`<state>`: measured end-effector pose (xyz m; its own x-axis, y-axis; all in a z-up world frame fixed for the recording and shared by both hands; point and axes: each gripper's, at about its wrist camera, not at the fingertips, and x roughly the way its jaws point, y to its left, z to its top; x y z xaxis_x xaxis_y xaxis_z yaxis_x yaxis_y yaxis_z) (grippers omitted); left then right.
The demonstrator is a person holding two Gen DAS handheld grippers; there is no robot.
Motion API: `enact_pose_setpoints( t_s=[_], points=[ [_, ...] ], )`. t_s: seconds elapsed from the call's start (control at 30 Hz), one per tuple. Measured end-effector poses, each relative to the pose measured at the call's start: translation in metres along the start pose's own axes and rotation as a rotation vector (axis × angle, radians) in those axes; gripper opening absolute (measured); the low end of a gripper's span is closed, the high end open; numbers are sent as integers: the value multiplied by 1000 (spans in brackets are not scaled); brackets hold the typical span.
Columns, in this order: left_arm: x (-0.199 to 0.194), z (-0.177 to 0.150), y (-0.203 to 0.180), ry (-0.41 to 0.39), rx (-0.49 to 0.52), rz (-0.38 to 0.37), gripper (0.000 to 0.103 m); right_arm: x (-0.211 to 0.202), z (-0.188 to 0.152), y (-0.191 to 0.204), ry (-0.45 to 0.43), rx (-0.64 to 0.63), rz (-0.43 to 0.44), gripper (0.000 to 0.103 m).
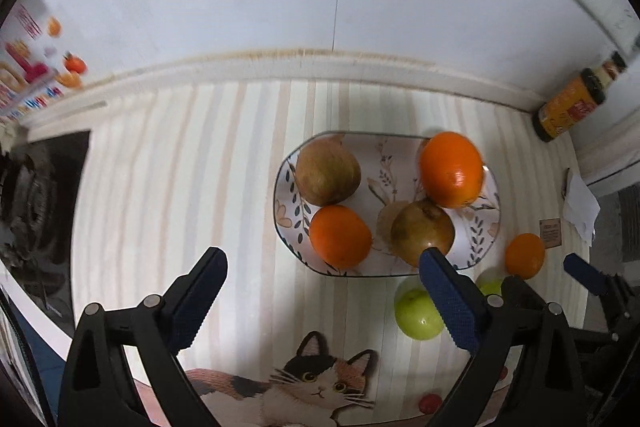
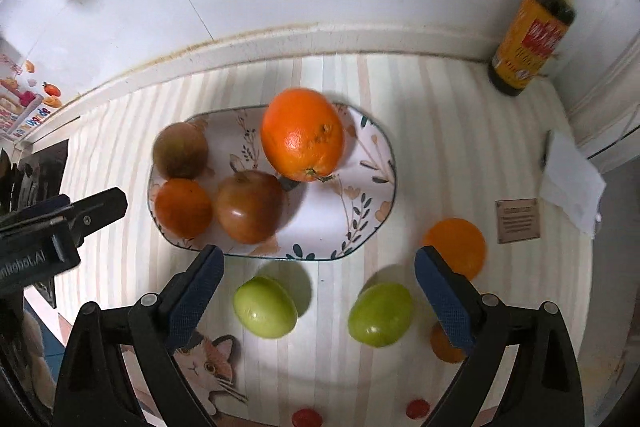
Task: Organize fruits
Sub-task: 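Lift both open tools away from the plate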
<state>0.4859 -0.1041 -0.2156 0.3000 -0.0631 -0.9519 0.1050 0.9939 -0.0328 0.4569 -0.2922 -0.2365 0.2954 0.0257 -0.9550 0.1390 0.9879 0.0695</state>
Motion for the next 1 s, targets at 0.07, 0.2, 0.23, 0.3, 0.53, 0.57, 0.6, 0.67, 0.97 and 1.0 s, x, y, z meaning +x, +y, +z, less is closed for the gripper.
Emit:
enact_pose_setpoints(
  t_s=[0.07, 0.2, 0.23, 0.3, 0.53, 0.57, 0.6, 0.67, 0.97, 1.0],
  points=[
    [-17, -7, 0, -39, 10, -4, 98, -18, -7, -1, -31, 2, -10, 98],
    [-50, -25, 0, -114, 26, 6, 98, -48, -19, -1, -76, -5, -23, 98],
    [-54, -29, 0, -124, 27, 6, 98, -56, -24, -1, -87, -7, -24, 98],
    [-66, -41, 1, -141, 27, 0, 98, -69, -32, -1, -106, -11, -23, 98],
    [-105, -77, 3, -197, 21, -26, 98, -125, -62, 2, -171, -13, -6, 98],
    [-109, -80, 3, -203, 17, -27, 98, -131, -65, 2, -176, -16, -5, 98],
    [-114, -84, 2, -214, 17, -29, 98, -140, -69, 3, -188, -14, -2, 98],
    [-123, -90, 0, -230, 18, -32, 98, -151, -74, 5, -203, -22, -11, 98],
    [-163, -112, -5, -302, 13, -64, 98, -198, -98, 5, -265, -22, 3, 98],
    [-167, -113, -6, -309, 15, -64, 98, -200, -99, 5, -268, -24, 0, 98]
  ],
)
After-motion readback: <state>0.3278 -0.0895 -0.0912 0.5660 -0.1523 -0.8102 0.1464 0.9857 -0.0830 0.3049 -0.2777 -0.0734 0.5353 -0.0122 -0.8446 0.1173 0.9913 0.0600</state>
